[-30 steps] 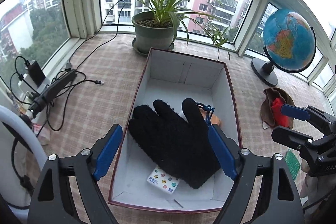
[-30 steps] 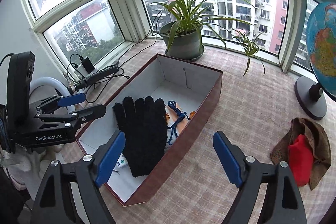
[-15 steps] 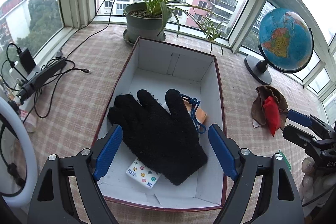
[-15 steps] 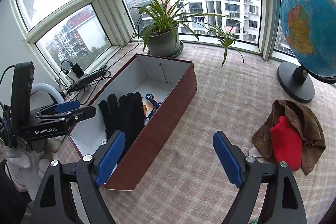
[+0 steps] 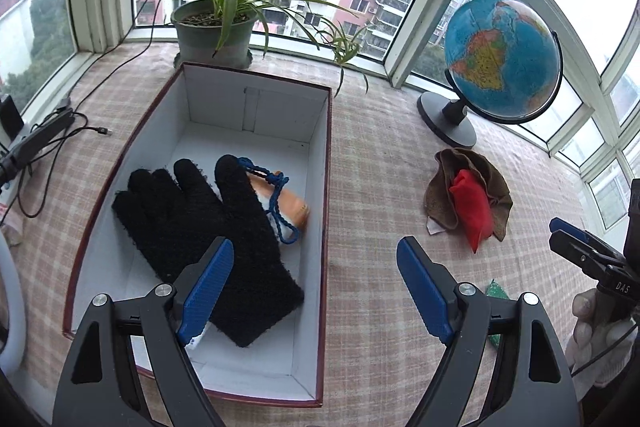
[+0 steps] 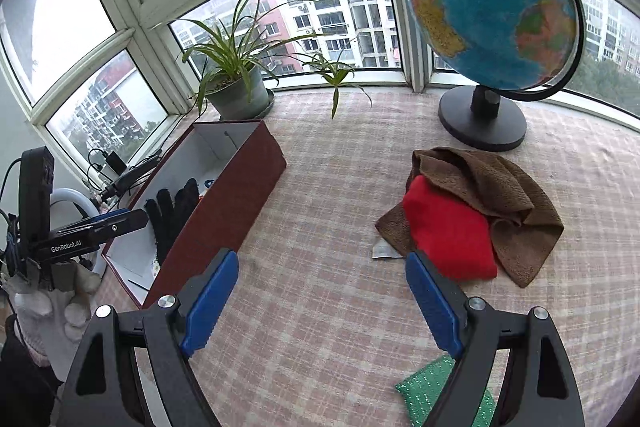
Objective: Organize soft objects
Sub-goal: 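Move both grippers from the box toward the brown towel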
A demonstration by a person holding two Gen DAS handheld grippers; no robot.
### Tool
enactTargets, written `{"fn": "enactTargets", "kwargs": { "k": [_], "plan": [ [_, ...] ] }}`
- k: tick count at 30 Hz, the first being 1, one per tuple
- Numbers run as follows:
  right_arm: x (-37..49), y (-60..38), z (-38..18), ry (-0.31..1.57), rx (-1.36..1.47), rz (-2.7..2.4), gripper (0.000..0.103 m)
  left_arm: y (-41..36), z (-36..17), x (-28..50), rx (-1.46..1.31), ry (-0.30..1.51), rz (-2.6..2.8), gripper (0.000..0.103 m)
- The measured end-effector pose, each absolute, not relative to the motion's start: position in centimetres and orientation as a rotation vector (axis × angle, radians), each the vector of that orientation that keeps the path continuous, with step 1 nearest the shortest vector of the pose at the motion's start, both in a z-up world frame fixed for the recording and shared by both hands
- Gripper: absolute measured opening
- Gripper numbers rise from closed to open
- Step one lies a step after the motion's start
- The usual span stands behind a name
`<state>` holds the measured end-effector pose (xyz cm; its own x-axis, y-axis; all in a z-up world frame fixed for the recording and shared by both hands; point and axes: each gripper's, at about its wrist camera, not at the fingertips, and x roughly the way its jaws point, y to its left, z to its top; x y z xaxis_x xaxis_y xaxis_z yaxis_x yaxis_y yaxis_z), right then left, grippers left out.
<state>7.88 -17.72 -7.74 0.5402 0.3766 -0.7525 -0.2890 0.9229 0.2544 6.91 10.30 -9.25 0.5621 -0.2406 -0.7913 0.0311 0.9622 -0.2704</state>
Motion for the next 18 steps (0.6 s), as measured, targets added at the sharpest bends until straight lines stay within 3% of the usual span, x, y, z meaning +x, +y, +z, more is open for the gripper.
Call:
{"fn": "enactTargets", "kwargs": {
  "k": [18],
  "plan": [
    [5.9, -33.8, -10.4, 0.966, 0.297, 0.25, 0.083, -2.1, -10.7, 9.1, -0.22, 1.018, -0.355, 0.084]
  ]
}}
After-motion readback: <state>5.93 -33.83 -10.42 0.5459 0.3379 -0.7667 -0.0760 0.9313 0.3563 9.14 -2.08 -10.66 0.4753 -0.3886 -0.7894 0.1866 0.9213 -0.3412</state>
